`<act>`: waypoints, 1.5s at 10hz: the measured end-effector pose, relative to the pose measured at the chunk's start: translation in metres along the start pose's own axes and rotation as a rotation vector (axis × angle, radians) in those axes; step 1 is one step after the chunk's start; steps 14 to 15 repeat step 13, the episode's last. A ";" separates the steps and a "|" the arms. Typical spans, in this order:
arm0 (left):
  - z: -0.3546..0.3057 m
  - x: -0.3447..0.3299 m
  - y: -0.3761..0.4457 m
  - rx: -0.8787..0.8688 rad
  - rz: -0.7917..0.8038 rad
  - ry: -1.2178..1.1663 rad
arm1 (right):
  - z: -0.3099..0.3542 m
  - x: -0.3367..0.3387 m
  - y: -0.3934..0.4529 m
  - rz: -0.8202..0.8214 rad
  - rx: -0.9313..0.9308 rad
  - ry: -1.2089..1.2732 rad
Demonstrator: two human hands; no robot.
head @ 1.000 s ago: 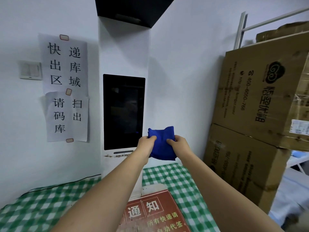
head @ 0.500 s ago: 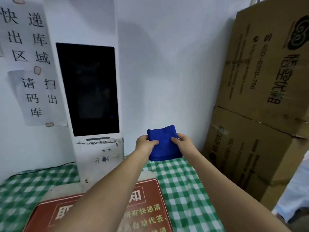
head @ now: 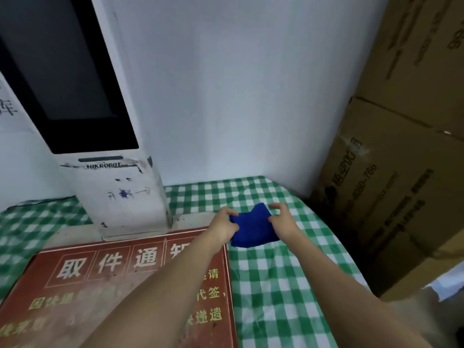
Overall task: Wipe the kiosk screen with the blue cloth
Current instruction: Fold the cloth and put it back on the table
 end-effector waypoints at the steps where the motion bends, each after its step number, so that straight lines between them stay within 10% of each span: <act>1: 0.023 -0.017 0.028 0.067 0.014 0.008 | -0.037 -0.003 0.027 0.006 -0.095 -0.008; 8: 0.090 -0.058 0.082 0.380 0.184 0.007 | -0.134 -0.020 0.075 0.188 -0.246 -0.057; 15: 0.016 0.053 -0.029 0.149 -0.013 -0.099 | 0.018 -0.055 0.012 0.209 -0.086 -0.167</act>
Point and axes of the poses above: each hand's wrist, its own y-axis towards the middle knuckle, its own x-axis out of the back of the hand, z = x × y, the point moved 5 cm from there along y, towards the middle knuckle, and after that the axes turned 15 degrees about z, right-handed, at the moved point
